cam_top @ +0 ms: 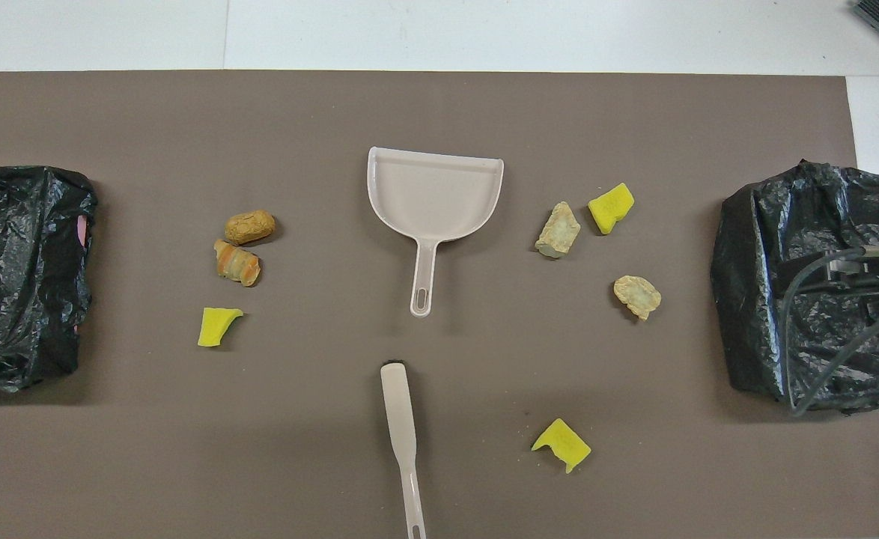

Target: Sweep and dump trash in bin

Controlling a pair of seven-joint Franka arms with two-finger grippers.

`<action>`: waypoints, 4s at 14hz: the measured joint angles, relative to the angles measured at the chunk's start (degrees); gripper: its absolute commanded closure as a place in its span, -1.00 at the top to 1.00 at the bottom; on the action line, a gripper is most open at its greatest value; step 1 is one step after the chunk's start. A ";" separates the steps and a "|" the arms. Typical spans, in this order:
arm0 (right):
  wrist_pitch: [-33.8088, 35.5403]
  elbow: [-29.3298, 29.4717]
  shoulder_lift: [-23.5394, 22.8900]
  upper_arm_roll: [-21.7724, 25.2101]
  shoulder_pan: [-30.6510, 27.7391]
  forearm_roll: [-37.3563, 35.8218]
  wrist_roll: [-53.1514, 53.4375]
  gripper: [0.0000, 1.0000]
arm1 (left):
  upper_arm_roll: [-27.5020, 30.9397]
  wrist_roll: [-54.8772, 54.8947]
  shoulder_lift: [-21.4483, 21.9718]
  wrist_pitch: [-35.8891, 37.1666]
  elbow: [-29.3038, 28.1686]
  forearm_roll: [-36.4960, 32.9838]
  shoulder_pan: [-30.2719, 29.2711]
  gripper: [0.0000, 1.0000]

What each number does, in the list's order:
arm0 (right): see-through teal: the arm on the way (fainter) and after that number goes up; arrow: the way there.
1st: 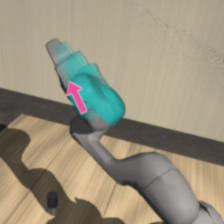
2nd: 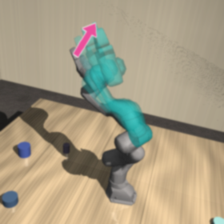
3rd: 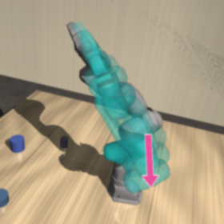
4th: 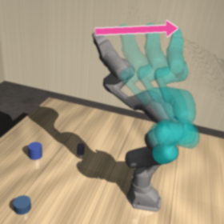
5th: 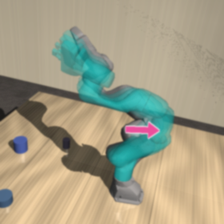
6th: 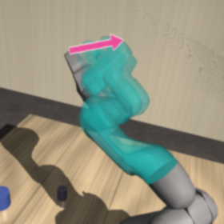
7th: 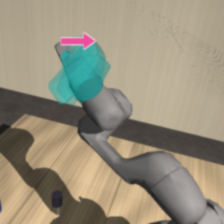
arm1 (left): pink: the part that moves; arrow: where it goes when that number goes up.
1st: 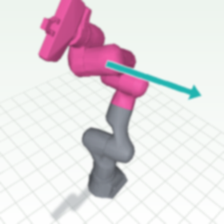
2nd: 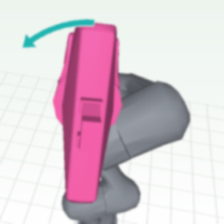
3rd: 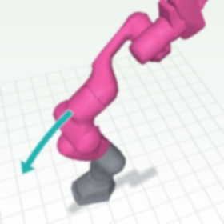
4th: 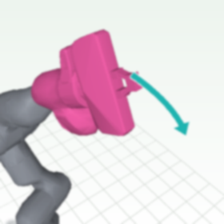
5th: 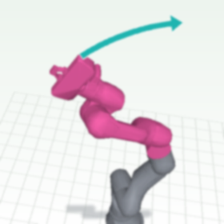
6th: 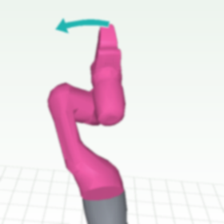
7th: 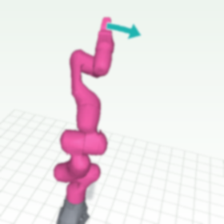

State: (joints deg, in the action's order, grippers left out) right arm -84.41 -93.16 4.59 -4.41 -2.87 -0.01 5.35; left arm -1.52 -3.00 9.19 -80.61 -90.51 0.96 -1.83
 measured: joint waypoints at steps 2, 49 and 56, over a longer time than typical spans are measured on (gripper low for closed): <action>0.34 0.04 -0.79 -0.93 0.45 0.10 0.00 1.00 | 0.00 0.00 0.00 0.00 0.00 0.00 0.00 1.00; -44.63 -0.29 -33.31 -7.43 26.80 -0.95 36.14 -0.31 | -2.39 -48.09 2.12 -53.31 -55.07 1.99 58.78 -1.00; -44.58 -0.89 -32.70 -7.42 26.77 -3.58 33.31 -1.00 | -1.41 -46.91 2.15 -49.73 -54.57 1.99 58.36 -1.00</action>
State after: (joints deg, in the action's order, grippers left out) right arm -128.99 -94.06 -28.11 -11.83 23.90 -3.60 38.66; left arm -2.92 -49.91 11.34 -130.34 -145.08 2.95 56.53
